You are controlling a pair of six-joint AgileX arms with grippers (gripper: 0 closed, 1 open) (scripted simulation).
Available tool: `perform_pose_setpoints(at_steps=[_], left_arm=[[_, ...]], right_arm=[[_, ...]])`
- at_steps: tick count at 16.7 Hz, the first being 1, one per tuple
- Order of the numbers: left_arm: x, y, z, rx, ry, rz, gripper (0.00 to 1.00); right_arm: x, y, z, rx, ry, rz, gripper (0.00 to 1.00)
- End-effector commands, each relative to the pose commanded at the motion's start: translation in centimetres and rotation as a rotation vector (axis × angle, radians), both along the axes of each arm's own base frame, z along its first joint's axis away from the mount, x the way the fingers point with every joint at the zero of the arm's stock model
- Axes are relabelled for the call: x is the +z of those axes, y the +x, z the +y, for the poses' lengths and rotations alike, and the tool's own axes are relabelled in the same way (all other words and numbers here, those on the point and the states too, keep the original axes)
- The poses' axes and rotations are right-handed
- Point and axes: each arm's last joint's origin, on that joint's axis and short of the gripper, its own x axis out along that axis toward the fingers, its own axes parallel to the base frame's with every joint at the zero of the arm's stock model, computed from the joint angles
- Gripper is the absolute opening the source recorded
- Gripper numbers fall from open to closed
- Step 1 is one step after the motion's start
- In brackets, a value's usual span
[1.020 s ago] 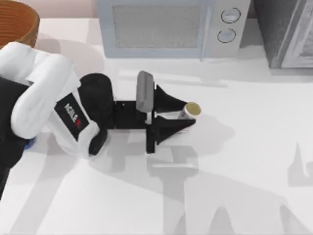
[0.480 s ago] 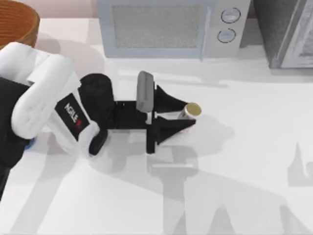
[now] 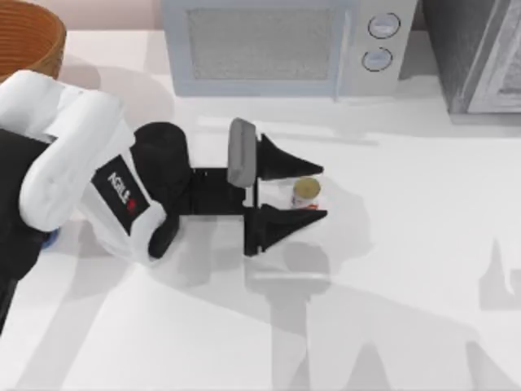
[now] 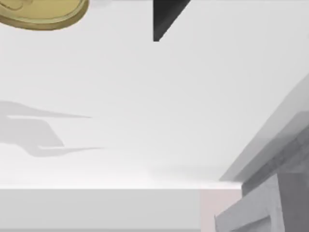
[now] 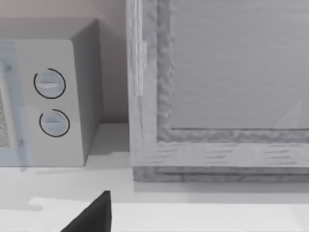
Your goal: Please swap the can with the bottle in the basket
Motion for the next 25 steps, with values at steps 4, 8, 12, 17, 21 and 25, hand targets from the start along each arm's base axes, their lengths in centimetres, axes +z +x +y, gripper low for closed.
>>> perform_pose_setpoints(at_steps=[4,8,12,17,21,25], left_arm=[[0.0,0.0,0.0,0.0,0.0,0.0,1.0],[0.0,0.0,0.0,0.0,0.0,0.0,1.0],[0.3,0.0,0.7,0.033,0.011,0.033,1.0],[5.5,-0.4,4.2,0.246,0.046,0.119,1.0],[13.3,-2.8,8.4,0.503,0.053,0.112,1.0],[19.9,-9.2,13.0,0.794,0.051,0.084,1.0]], right_arm=[[0.0,0.0,0.0,0.0,0.0,0.0,1.0],[0.0,0.0,0.0,0.0,0.0,0.0,1.0],[0.0,0.0,0.0,0.0,0.0,0.0,1.0],[0.0,0.0,0.0,0.0,0.0,0.0,1.0],[0.0,0.0,0.0,0.0,0.0,0.0,1.0],[0.0,0.0,0.0,0.0,0.0,0.0,1.0]])
